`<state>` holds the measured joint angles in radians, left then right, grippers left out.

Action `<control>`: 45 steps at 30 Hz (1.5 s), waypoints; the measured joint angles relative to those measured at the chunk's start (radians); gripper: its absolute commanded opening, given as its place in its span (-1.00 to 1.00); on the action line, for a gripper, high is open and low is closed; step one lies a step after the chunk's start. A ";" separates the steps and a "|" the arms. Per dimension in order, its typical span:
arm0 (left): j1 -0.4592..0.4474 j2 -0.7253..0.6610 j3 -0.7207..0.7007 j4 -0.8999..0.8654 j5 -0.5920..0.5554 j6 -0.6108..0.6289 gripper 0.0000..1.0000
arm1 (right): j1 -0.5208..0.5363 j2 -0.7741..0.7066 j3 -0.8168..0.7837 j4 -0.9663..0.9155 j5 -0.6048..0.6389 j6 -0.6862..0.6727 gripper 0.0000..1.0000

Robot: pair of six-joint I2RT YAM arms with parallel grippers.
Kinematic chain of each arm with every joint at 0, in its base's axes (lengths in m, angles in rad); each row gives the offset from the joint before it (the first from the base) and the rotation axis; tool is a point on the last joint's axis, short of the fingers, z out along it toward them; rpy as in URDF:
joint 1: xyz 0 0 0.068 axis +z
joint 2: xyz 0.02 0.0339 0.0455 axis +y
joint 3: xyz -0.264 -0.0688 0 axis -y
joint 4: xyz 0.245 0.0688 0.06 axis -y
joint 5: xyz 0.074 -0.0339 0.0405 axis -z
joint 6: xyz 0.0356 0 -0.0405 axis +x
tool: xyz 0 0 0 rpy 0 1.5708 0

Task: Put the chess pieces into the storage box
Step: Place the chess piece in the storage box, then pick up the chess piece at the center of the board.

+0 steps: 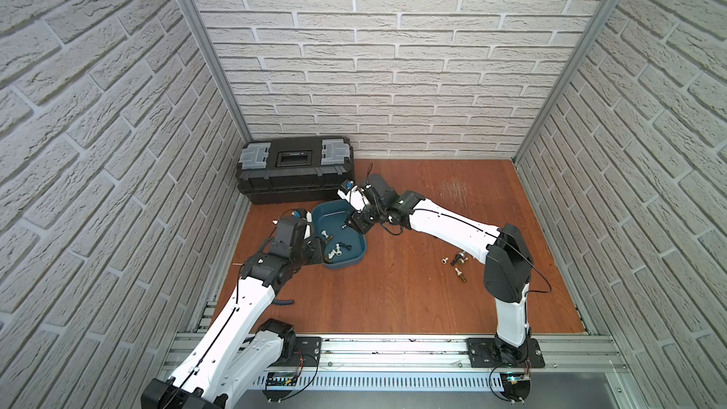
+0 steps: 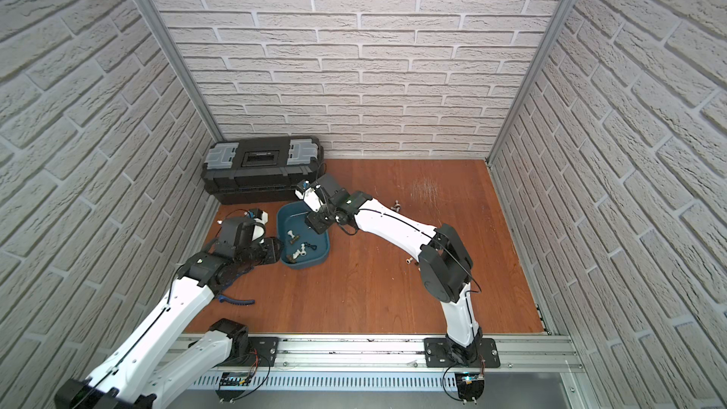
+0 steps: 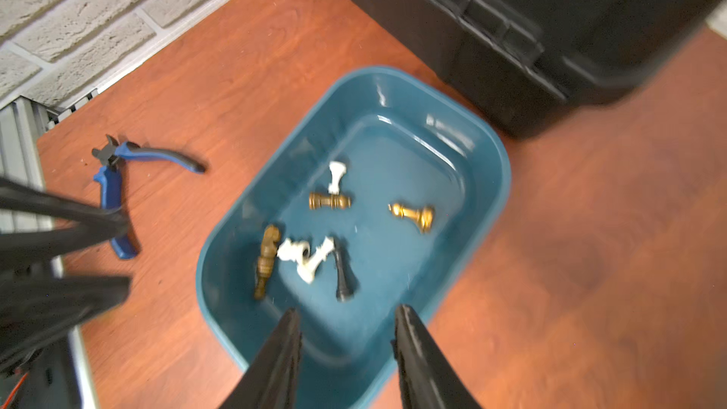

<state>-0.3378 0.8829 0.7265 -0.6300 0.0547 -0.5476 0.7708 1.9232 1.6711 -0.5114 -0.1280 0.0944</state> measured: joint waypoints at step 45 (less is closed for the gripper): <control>-0.509 1.477 1.229 0.106 -0.135 -0.079 -0.15 | -0.633 -0.816 -0.832 0.068 0.077 0.240 -0.16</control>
<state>-0.8463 2.3604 1.9553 -0.5243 -0.0807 -0.6270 0.1379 1.1072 0.8394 -0.4431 -0.0509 0.3347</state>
